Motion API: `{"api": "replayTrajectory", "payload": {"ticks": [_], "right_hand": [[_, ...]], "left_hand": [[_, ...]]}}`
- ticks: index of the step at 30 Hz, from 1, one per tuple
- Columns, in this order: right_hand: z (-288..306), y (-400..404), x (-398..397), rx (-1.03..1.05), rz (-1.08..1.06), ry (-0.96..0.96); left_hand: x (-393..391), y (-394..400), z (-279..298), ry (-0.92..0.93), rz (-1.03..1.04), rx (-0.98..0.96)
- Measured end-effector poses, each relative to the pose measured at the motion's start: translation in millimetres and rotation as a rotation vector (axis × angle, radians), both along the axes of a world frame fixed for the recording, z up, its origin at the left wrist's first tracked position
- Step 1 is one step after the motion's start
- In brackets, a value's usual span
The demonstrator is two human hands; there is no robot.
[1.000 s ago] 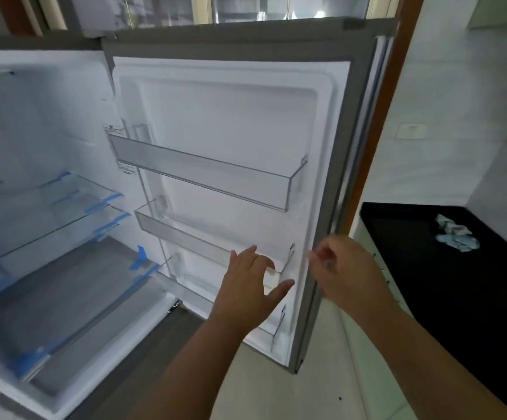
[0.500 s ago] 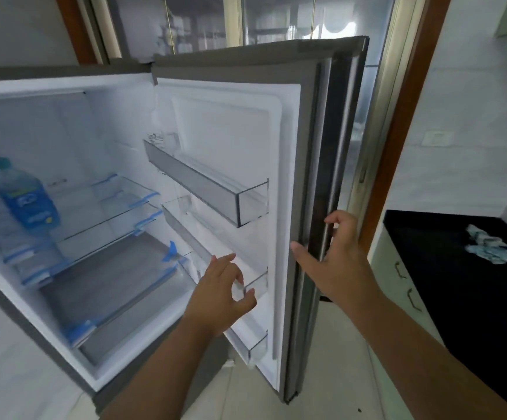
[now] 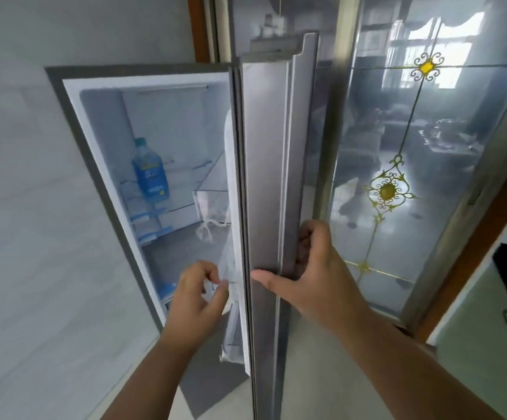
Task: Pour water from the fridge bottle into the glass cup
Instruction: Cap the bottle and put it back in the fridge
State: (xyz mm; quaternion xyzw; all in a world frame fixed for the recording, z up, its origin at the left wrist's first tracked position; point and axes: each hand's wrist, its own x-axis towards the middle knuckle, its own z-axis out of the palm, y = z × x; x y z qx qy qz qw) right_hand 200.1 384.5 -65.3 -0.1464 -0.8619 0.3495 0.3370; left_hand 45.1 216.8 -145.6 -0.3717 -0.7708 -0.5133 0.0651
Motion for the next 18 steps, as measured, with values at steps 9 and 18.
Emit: {"api": "replayTrajectory", "payload": {"ticks": [9,18], "right_hand": [[8.5,-56.1,-87.9,0.267,0.129,-0.045],[15.8,-74.8,-148.0,0.420,0.248,-0.116]], "left_hand": [[-41.2,-60.1,9.6,0.007,0.086,-0.081],[-84.1,-74.9,7.6,-0.050,0.391,-0.096]]}}
